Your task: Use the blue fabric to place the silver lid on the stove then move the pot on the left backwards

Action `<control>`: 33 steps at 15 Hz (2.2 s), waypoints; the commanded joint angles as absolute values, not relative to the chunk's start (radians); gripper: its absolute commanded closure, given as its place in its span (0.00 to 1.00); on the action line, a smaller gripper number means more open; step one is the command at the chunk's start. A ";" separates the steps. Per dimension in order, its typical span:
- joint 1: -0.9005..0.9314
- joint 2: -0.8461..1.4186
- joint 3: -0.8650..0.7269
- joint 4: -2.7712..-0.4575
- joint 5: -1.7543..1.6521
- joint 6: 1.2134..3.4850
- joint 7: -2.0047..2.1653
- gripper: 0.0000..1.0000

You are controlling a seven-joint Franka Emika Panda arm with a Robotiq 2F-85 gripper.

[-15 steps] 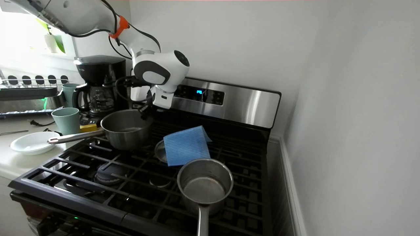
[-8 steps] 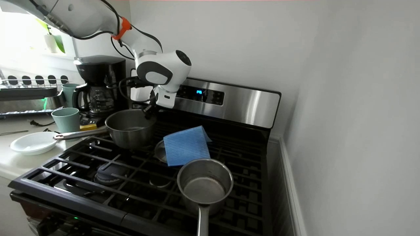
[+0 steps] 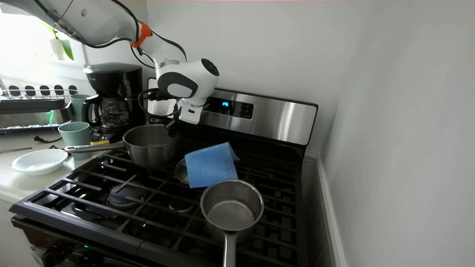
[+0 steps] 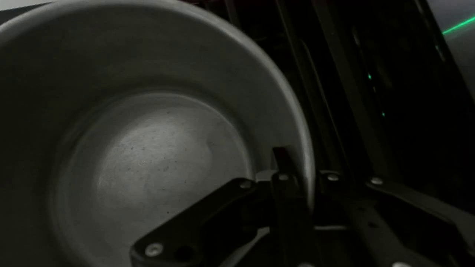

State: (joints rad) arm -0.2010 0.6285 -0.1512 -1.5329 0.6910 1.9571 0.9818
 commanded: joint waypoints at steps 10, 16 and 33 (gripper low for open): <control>-0.210 0.670 -0.144 -1.473 0.694 1.981 1.025 0.98; -0.205 0.647 -0.149 -1.484 0.682 1.987 1.033 0.50; -0.168 0.340 -0.172 -1.588 0.252 1.839 0.820 0.00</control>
